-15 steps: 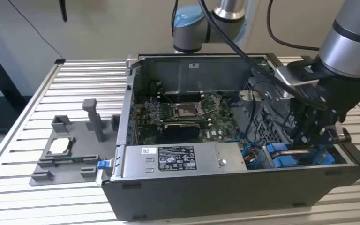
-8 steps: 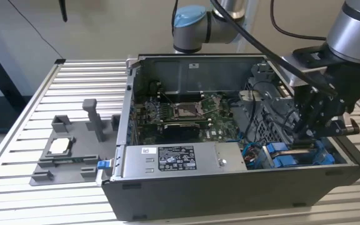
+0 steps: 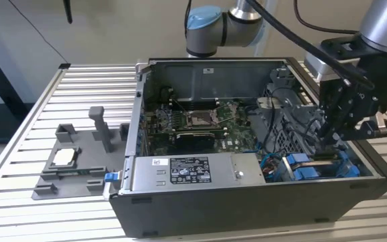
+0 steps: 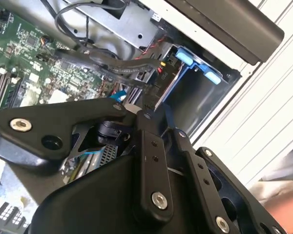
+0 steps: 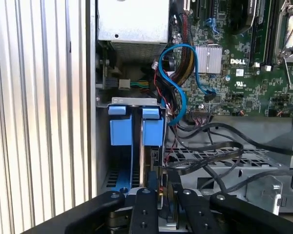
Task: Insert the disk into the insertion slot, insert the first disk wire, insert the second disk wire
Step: 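Insert the second disk wire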
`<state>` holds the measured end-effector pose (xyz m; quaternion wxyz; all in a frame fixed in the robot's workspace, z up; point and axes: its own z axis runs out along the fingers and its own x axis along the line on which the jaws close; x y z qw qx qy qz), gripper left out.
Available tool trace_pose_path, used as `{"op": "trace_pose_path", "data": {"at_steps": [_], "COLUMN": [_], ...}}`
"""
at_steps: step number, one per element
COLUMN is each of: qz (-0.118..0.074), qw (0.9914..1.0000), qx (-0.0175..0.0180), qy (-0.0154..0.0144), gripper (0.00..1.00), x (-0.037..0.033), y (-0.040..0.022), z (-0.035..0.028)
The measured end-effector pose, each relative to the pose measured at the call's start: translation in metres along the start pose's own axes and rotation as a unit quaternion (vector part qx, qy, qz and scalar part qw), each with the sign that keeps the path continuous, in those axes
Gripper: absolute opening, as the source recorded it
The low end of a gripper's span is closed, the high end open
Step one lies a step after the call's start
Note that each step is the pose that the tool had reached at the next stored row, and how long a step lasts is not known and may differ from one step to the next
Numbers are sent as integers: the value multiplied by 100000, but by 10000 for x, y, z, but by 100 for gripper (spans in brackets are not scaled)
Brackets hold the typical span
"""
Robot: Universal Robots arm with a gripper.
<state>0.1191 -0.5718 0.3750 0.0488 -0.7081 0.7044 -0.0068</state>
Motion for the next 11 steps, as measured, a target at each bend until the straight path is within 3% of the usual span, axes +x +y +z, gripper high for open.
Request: {"op": "trace_pose_path", "data": {"at_steps": [4, 11], "qz": [3, 3], "qw": [100000, 100000], "qx": [-125, -125], "qy": [11, 8], "gripper": [24, 24], "x": [-7, -7], "y": [-9, -10], "z": [-106, -117]}}
